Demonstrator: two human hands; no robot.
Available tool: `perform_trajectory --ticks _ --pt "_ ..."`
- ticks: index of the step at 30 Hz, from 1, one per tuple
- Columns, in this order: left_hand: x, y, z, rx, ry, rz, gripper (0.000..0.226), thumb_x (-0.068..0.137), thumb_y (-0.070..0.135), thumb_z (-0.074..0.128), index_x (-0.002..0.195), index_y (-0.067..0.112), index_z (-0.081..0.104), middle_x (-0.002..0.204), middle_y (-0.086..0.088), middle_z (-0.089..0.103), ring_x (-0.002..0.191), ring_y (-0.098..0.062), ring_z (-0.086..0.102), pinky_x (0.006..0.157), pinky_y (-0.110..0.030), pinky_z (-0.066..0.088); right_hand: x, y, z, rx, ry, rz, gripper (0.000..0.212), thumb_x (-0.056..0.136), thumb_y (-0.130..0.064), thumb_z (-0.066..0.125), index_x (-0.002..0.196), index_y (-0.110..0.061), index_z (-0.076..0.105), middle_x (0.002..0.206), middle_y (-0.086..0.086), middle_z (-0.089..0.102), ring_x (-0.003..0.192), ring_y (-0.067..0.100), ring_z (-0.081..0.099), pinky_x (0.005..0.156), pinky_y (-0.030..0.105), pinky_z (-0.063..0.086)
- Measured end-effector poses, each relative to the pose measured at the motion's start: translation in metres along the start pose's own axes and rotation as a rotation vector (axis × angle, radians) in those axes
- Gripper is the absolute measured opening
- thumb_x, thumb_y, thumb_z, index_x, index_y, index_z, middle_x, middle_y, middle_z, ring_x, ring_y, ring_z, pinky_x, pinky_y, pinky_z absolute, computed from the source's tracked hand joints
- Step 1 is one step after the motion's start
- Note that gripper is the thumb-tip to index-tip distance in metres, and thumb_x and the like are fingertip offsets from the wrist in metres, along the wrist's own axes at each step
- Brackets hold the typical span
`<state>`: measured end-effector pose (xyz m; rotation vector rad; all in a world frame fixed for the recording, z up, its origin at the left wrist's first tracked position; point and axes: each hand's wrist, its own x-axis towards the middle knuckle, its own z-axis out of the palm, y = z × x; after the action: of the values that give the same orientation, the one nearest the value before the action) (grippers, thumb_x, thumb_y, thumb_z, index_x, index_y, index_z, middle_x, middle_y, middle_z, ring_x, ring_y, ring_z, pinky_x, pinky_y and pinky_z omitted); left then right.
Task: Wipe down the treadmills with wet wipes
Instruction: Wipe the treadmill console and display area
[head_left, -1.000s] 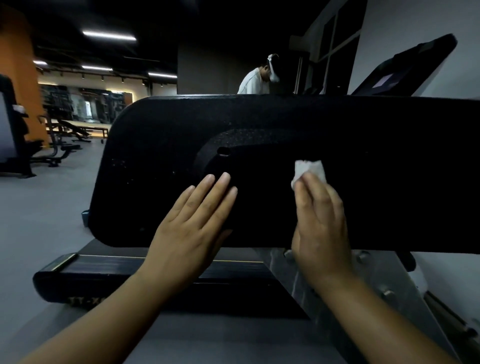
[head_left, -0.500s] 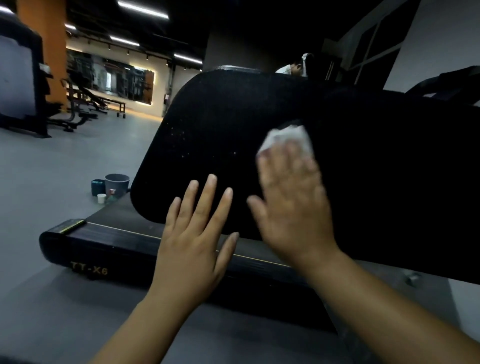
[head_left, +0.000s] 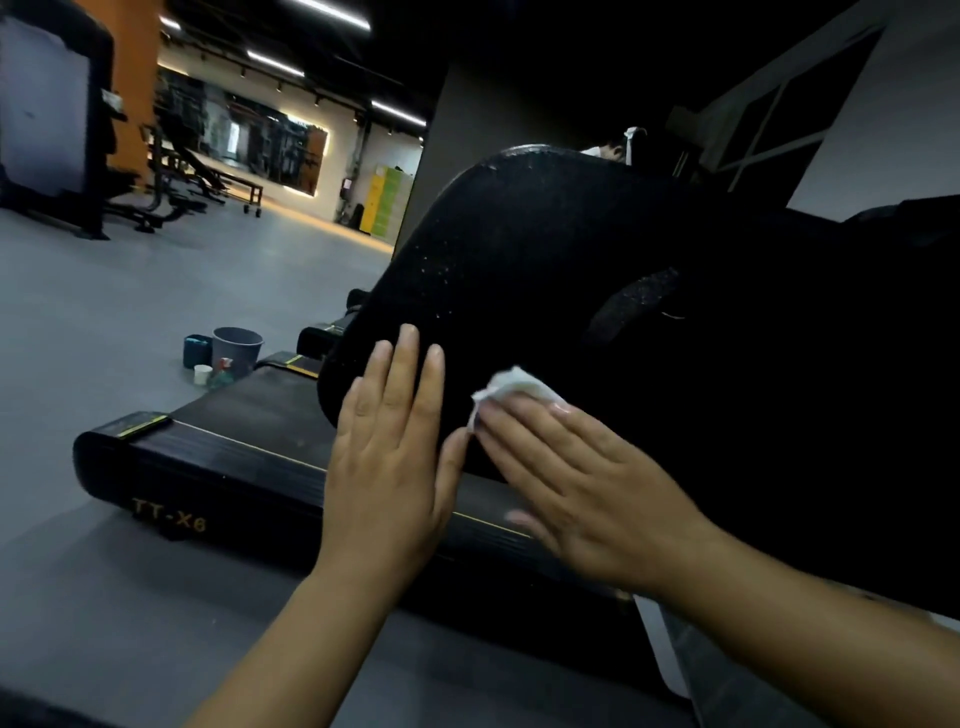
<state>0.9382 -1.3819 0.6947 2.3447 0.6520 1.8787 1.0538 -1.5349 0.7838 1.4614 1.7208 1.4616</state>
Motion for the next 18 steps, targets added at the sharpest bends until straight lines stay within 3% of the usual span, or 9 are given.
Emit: perform_trajectory --ticks 2,6,8,10,12,16,18 --pt "0.003 -0.009 -0.003 0.026 0.007 0.014 0.066 0.103 0.043 0.041 0.159 0.014 0.022 0.169 -0.006 0.007 0.157 -0.026 0.010 0.124 -0.046 0.015 0.004 0.018 -0.001 0.021 0.048 0.044 0.067 0.104 -0.047 0.038 0.157 -0.006 0.030 0.164 0.014 0.021 0.153 0.029 0.017 0.123 0.041 0.015" --pt "0.004 -0.014 -0.005 0.055 0.002 -0.020 0.074 0.100 0.052 0.044 0.159 0.015 0.022 0.169 -0.006 0.008 0.156 -0.027 0.009 0.124 -0.048 0.014 0.079 0.047 -0.020 0.066 0.193 0.457 0.072 0.101 -0.050 0.035 0.156 -0.003 0.027 0.163 0.019 0.024 0.152 0.034 0.020 0.122 0.048 0.014" --pt "0.002 -0.022 -0.009 0.057 0.004 -0.034 0.078 0.097 0.055 0.045 0.159 0.012 0.023 0.169 -0.009 0.011 0.156 -0.028 0.010 0.124 -0.050 0.018 0.089 0.025 -0.013 0.057 0.170 0.375 0.074 0.101 -0.049 0.037 0.156 -0.002 0.026 0.163 0.020 0.022 0.152 0.037 0.018 0.122 0.050 0.013" --pt "0.001 -0.032 -0.014 0.077 -0.012 -0.043 0.083 0.095 0.059 0.045 0.159 0.012 0.022 0.169 -0.009 0.011 0.156 -0.029 0.011 0.123 -0.052 0.020 0.069 0.003 -0.002 0.008 0.076 0.115 0.070 0.103 -0.047 0.036 0.157 -0.004 0.024 0.165 0.019 0.018 0.154 0.034 0.013 0.123 0.048 0.011" --pt "0.000 -0.042 -0.018 0.083 -0.037 -0.044 0.087 0.093 0.064 0.044 0.160 0.013 0.020 0.169 -0.009 0.010 0.156 -0.029 0.012 0.123 -0.050 0.020 0.058 0.012 -0.006 0.012 0.067 -0.015 0.064 0.104 -0.043 0.036 0.156 -0.007 0.030 0.164 0.015 0.024 0.153 0.030 0.018 0.122 0.046 0.016" --pt "0.001 -0.053 -0.021 0.105 -0.074 -0.038 0.092 0.091 0.068 0.043 0.160 0.012 0.018 0.170 -0.008 0.012 0.156 -0.026 0.013 0.124 -0.045 0.017 0.108 0.050 -0.022 0.081 0.182 0.352 0.067 0.101 -0.046 0.035 0.153 -0.005 0.036 0.160 0.018 0.033 0.150 0.034 0.026 0.120 0.048 0.016" --pt "0.001 -0.058 -0.021 0.105 -0.060 -0.034 0.092 0.090 0.067 0.045 0.159 0.011 0.020 0.168 -0.010 0.017 0.155 -0.026 0.017 0.124 -0.045 0.017 0.128 0.028 -0.020 0.111 0.211 0.363 0.073 0.098 -0.051 0.036 0.153 -0.004 0.035 0.160 0.020 0.031 0.150 0.036 0.025 0.121 0.049 0.013"
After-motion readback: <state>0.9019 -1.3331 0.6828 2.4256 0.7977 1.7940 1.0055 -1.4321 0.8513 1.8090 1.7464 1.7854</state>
